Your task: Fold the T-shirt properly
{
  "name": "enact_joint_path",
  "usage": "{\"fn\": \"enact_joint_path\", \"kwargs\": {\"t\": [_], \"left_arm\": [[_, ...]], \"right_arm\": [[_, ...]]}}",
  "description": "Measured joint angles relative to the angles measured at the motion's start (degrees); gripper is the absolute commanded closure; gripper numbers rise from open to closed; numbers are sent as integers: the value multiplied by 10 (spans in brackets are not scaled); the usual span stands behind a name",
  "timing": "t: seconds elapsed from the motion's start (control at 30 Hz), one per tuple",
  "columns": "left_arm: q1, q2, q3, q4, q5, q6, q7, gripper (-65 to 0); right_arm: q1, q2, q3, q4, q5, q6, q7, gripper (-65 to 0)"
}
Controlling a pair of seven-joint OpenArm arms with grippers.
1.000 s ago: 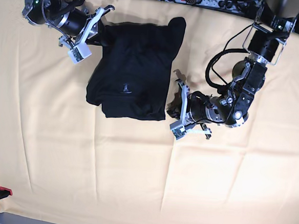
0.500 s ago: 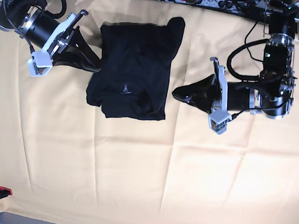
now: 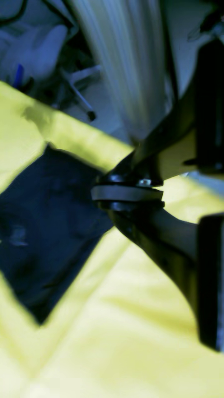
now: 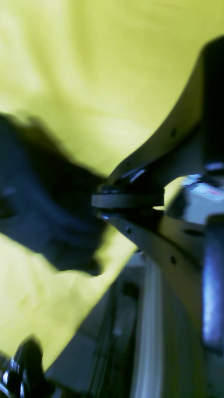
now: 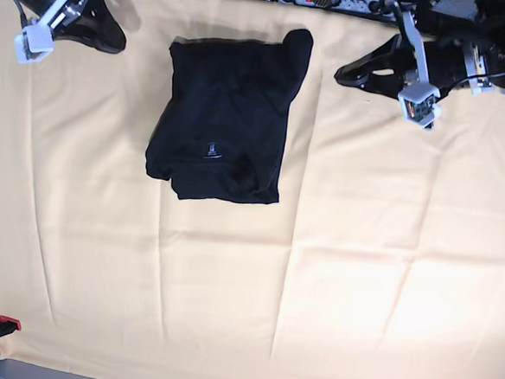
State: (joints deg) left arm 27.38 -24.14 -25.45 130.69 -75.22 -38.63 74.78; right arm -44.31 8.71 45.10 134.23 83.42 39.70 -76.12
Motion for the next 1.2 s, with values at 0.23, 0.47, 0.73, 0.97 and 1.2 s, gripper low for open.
{"fn": "enact_joint_path", "kwargs": {"t": [0.23,0.47,0.73,0.97,1.2], "left_arm": [[159,0,-72,35,-8,0,3,0],[318,-2,-82,36,5,0,48,0],[426,-3,-81,-24,27,-1,12,0],[334,-3,-2,-215,133,-1,-83,0],[161,5,151,-525,244,0,-211,0]], "right_arm": [[-90,1,72,0,0,0,-45,0],[-180,1,76,0,2,0,-44,0],[-228,6,45,-175,6,2,-42,0],[-172,58,-87,-391,-103,0,37,0],[-42,101,-235,-609,-355,1,290,0]]}}
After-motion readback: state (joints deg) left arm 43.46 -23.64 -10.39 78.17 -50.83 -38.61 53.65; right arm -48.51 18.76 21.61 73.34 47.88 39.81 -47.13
